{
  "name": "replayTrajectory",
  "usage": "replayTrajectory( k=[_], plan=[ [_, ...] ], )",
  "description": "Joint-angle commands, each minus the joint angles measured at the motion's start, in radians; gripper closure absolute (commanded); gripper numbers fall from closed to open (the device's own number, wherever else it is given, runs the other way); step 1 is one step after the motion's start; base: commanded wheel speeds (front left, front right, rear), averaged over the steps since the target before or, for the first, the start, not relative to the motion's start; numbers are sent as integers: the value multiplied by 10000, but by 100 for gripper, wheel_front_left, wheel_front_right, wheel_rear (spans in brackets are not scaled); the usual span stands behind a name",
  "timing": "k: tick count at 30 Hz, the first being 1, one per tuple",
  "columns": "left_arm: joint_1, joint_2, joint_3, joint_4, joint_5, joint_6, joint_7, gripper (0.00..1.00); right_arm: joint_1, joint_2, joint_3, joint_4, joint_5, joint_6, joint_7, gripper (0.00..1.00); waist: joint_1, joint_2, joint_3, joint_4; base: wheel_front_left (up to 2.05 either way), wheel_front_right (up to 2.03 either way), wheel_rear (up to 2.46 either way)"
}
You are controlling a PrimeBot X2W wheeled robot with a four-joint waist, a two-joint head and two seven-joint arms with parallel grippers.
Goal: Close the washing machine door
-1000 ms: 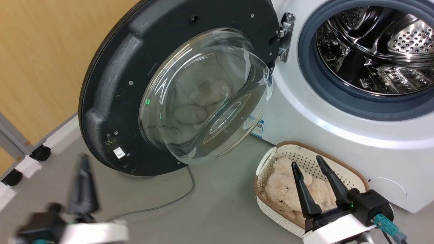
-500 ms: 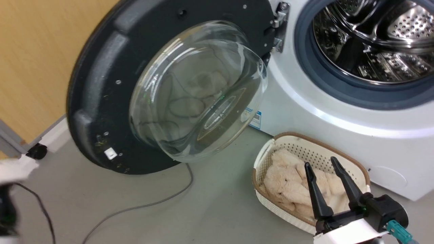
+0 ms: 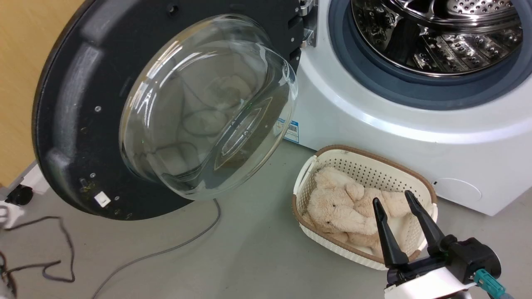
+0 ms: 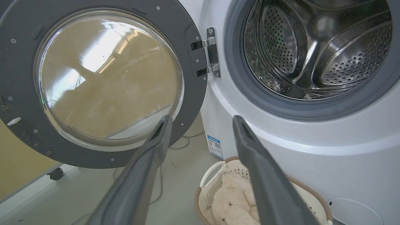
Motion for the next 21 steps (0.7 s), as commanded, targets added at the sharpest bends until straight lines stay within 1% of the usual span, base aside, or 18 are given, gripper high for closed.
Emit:
replayTrajectory(
  k=[1,3,5,9,15,19,21],
  plan=[
    [-306,-113,218,436,-632,37,711,100,-152,-41,-5,-67,-63,8,-44,0,-1,0,44,-44,0,0,0],
    [-424,-247,303,699,-1199,33,1557,100,-163,-39,-14,-74,-66,8,-44,0,-1,0,64,-66,0,0,0],
    [-413,-372,294,759,-1722,-72,2451,100,-162,-37,-21,-75,-59,8,-44,0,-1,0,70,-85,0,0,0],
    [-186,-590,169,492,-2594,-227,4134,100,-141,-24,-41,-45,-19,8,-44,0,-1,0,29,-84,0,0,0],
    [417,-854,26,-364,-3499,-300,5882,100,-127,5,12,64,66,8,-44,0,-1,0,-185,-107,0,0,0],
    [1090,-1174,-157,-1117,-3963,-305,7030,100,-80,29,105,167,161,8,-44,0,-1,0,-459,-224,0,0,0],
    [1477,-1375,-239,-1590,-4180,-239,7548,100,-42,44,118,182,218,8,-44,0,-1,0,-616,-329,0,0,0]
  ],
)
